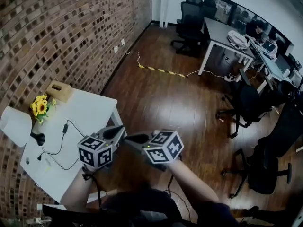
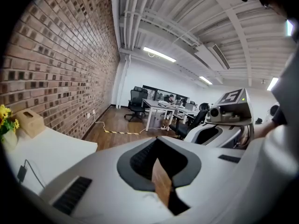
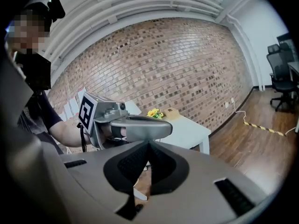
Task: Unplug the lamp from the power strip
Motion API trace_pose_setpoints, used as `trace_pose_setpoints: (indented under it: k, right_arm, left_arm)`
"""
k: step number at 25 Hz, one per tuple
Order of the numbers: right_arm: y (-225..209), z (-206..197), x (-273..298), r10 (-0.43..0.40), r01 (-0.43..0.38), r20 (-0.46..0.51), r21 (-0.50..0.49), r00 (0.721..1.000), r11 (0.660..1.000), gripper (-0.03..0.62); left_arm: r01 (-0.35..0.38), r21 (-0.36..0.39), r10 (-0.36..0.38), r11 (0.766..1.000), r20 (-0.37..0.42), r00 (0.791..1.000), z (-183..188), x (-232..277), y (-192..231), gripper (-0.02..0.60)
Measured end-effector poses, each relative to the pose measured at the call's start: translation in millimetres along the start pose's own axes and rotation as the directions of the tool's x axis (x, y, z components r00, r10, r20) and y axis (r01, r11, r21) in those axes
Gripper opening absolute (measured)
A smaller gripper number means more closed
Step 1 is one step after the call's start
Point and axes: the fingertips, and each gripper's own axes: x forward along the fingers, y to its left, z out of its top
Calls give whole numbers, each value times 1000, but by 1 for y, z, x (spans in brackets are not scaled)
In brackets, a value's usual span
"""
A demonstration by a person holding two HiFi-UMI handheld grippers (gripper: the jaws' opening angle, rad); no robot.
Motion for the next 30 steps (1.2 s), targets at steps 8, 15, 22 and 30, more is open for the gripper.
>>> trace_pose_setpoints:
  k: [8,15,22,30]
  right_arm:
    - [-13,0,0,26,-32,55,101,998,994,-14]
    - [-24,7,2,4,-18,95,149,996,989,-14]
    - [-48,22,11,-86,66,108,176,990,982,-14]
    - [-61,44,47,-91,79,73,152,993,985,-14]
  left_arm:
    - [17,-52,-19,999,-43,999,0,15,1,19]
    - [73,-63,-77,995,-58,995,0,30,10,20]
    - [161,-57,-162,985,-16,987,24,46,24,20]
    - [175,-94,-176,980,-4,984,32,48,67,20]
